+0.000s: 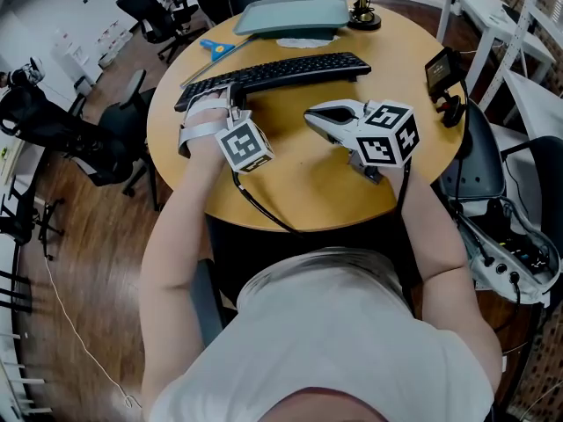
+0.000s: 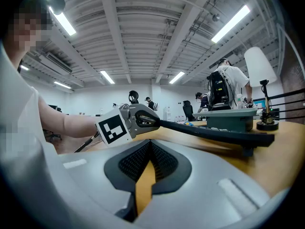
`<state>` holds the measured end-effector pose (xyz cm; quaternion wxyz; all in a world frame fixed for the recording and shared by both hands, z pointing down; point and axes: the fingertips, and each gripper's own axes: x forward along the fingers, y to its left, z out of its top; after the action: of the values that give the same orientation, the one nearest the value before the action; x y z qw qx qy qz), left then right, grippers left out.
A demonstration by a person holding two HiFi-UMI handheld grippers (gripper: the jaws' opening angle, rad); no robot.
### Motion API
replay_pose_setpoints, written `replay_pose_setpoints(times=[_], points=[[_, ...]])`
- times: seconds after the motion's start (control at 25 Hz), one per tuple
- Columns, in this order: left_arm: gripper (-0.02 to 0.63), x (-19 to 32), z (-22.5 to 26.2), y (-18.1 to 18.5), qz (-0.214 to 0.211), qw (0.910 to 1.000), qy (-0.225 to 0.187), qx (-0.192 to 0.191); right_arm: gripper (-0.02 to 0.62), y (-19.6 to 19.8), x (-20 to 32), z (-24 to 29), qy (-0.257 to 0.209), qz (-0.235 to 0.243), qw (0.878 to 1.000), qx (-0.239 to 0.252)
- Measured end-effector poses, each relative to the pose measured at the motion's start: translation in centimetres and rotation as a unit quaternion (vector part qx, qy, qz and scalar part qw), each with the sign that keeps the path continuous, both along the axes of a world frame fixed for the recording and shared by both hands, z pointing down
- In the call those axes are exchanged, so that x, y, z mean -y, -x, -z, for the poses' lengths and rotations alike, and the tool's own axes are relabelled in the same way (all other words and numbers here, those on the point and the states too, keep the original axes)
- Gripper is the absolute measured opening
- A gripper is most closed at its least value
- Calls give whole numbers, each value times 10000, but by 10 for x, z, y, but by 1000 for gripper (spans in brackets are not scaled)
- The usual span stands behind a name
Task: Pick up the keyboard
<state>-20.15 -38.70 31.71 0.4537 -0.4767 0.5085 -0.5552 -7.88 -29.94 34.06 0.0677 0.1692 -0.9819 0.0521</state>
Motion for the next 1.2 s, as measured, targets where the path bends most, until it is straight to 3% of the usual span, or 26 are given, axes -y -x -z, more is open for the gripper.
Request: replay_pose_setpoints(times=[0.6,0.84,1.08,1.2], points=[[92,3,-41,4,-94,9972,732,-141,2,1,0,0,1,-5,10000,-9],[98,2,-67,4,-133,9914,1302,-63,2,0,0,0,1,-12,10000,-13],[111,-3,-62,6,74,9884,1517,-81,2,1,0,1,0,-8,10000,-8],[146,-11,-40,7,162,9909,1260,-436,2,1,0,0,-4,-8,10000,-13]])
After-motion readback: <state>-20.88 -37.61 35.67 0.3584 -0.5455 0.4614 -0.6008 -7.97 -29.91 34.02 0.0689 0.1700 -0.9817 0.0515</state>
